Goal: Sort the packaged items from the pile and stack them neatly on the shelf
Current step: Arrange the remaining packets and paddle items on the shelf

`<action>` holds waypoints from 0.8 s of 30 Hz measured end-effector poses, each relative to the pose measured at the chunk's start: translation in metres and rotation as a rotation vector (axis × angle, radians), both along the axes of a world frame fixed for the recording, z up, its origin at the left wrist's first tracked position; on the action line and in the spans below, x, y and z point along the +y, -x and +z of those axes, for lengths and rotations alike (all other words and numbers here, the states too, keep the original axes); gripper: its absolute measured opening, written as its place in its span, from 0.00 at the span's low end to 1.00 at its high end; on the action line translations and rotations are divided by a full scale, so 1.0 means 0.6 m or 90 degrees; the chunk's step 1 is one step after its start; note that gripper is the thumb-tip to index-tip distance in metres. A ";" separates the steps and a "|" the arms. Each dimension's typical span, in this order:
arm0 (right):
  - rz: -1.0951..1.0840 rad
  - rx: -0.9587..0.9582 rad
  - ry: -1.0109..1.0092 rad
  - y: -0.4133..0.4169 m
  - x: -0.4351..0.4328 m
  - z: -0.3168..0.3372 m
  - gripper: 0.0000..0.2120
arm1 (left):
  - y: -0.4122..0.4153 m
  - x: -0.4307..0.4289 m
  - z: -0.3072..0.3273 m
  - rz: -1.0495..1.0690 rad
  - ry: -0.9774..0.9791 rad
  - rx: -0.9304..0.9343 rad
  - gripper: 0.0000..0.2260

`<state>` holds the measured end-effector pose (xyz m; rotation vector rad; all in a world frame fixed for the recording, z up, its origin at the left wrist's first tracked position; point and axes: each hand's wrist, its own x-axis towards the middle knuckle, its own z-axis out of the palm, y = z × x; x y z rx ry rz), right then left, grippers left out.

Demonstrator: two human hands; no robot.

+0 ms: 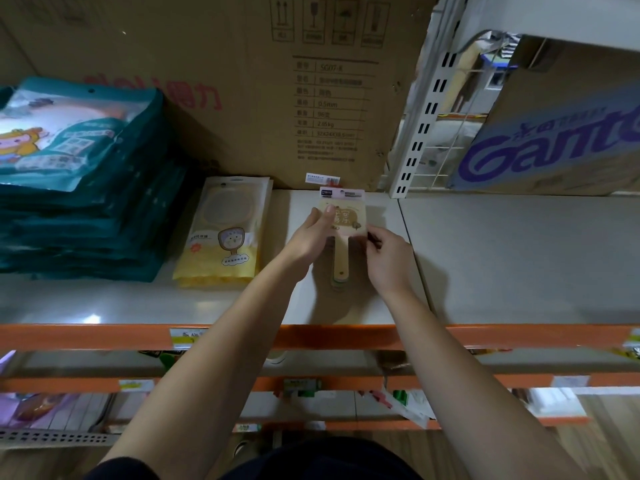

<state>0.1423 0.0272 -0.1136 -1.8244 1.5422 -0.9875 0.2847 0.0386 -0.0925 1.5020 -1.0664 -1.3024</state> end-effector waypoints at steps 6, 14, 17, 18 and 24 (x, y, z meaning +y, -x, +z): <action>-0.014 -0.035 -0.050 0.014 -0.005 0.024 0.18 | -0.032 0.020 0.033 0.055 0.060 -0.110 0.30; 0.133 -0.089 -0.022 -0.105 0.021 0.046 0.13 | -0.198 0.075 0.056 0.235 0.134 -0.414 0.22; 0.191 -0.035 -0.068 -0.159 0.033 0.023 0.15 | -0.244 0.087 0.036 0.258 0.087 -0.396 0.22; 0.201 -0.027 -0.089 -0.175 0.037 0.017 0.16 | -0.255 0.089 0.028 0.241 0.062 -0.395 0.23; 0.177 -0.088 -0.156 -0.245 0.052 0.005 0.22 | -0.287 0.080 -0.014 0.188 -0.055 -0.254 0.29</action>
